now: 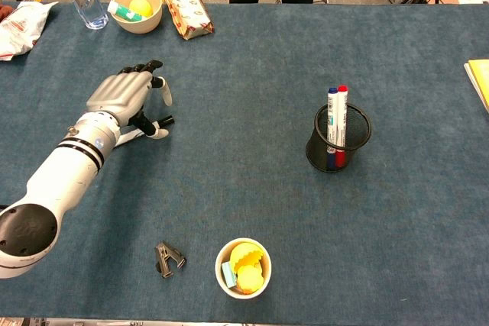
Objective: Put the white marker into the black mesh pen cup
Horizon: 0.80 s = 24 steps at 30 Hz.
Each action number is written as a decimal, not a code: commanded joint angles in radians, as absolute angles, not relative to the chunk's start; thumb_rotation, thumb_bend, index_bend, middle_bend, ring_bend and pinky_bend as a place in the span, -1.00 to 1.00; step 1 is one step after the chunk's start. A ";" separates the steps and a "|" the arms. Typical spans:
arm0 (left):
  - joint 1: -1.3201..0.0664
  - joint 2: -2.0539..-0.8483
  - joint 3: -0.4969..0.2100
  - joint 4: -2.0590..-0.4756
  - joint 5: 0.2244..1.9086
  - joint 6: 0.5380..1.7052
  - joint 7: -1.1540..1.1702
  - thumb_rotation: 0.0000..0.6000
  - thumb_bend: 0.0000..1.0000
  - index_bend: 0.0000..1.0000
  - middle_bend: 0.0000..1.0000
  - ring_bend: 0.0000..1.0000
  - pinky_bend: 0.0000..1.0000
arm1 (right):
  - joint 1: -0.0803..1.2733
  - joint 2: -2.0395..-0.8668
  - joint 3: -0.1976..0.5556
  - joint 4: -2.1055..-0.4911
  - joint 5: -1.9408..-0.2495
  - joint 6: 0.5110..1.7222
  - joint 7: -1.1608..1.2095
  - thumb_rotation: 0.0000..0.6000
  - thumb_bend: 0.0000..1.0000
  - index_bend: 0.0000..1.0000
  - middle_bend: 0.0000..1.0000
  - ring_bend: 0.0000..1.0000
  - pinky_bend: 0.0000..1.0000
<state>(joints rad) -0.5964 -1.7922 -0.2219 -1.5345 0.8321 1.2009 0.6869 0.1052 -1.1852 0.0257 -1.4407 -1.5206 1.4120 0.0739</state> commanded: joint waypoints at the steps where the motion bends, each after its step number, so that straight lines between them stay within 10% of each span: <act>1: -0.601 -1.790 -0.225 -1.532 0.817 1.202 0.695 1.00 -0.71 -0.17 -1.00 -1.00 -0.98 | 0.105 -1.185 0.025 -1.440 -1.520 1.411 0.074 1.00 -1.00 -0.62 -0.34 -0.40 -0.23; 24: -0.623 -1.805 -0.227 -1.453 0.759 1.162 0.664 1.00 -0.71 -0.16 -1.00 -1.00 -0.98 | 0.101 -1.190 0.023 -1.431 -1.512 1.406 0.079 1.00 -1.00 -0.62 -0.34 -0.40 -0.23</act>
